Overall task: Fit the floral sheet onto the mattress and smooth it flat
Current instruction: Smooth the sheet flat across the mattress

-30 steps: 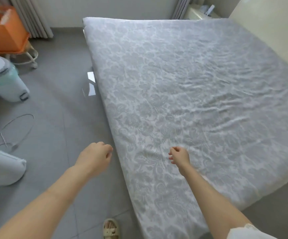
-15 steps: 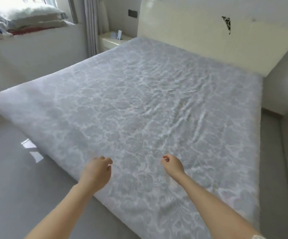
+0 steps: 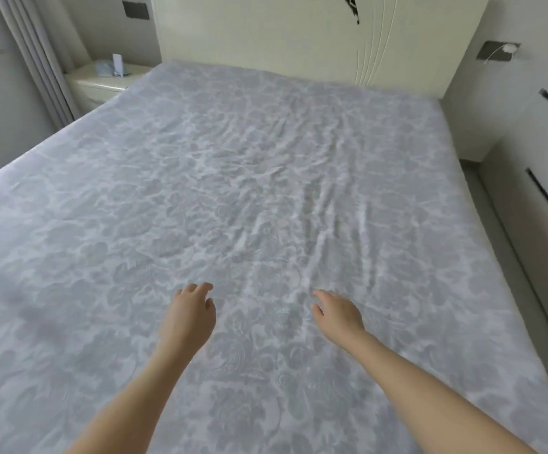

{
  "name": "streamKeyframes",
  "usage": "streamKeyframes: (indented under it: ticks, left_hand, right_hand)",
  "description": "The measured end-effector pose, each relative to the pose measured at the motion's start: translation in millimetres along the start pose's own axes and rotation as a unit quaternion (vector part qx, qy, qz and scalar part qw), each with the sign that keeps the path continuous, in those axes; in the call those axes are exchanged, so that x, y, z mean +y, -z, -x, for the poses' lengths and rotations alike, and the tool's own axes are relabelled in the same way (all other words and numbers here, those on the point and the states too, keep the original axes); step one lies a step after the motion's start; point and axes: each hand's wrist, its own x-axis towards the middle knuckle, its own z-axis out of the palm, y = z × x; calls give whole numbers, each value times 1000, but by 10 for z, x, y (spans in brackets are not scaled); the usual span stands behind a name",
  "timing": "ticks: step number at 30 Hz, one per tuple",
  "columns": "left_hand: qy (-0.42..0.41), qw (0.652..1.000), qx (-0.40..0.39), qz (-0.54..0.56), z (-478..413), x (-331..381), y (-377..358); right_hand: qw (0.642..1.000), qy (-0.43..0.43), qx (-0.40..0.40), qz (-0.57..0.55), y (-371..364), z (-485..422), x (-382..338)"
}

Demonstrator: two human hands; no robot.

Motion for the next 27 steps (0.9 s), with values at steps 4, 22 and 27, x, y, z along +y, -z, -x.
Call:
streamKeyframes:
  ticks: [4, 22, 27]
  left_hand:
    - [3, 999, 27, -30, -816, -183, -508]
    - [-150, 972, -69, -167, -2882, 1374, -3073]
    - [-306, 939, -94, -126, -1812, 1969, -3593]
  right_hand:
    - [994, 79, 35, 71, -354, -887, -143]
    - [979, -95, 128, 129, -778, -3063, 2154]
    - [906, -377, 156, 114, -847, -1094, 3515]
